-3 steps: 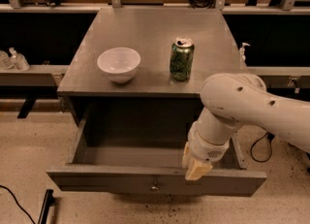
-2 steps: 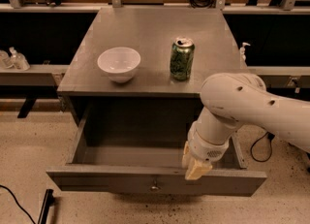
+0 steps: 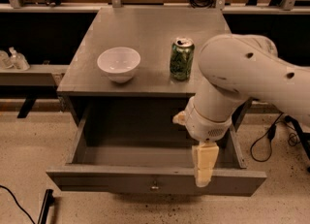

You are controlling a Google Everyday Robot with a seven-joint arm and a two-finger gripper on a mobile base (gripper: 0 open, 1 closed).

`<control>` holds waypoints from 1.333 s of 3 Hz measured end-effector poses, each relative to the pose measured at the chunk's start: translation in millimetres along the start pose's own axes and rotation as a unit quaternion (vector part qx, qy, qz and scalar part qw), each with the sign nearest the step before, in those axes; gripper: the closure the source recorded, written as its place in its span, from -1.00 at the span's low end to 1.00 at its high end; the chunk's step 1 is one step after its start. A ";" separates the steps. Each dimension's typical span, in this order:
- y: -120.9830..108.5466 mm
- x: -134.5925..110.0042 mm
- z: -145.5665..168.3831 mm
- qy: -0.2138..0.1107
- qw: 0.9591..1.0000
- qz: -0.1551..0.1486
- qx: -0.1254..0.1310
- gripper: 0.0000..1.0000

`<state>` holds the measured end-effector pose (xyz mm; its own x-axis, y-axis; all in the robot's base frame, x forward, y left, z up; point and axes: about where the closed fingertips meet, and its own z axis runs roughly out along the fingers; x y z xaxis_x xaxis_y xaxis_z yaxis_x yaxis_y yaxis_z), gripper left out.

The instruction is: Open top drawer

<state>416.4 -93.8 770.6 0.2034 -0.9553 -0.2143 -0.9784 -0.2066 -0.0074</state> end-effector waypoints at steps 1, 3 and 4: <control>-9.9 -0.2 -7.5 0.012 1.000 -0.002 0.006 -1.00; -45.5 36.0 7.0 0.029 0.999 0.037 0.026 -0.19; -53.7 57.7 25.1 0.037 0.996 0.066 0.037 0.28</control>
Offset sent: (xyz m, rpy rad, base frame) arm 0.0638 -0.0201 -0.0169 -0.0542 -0.0393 -0.0715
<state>479.7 -132.5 734.1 0.0725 -0.9867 -0.1455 -0.9963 -0.0648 -0.0565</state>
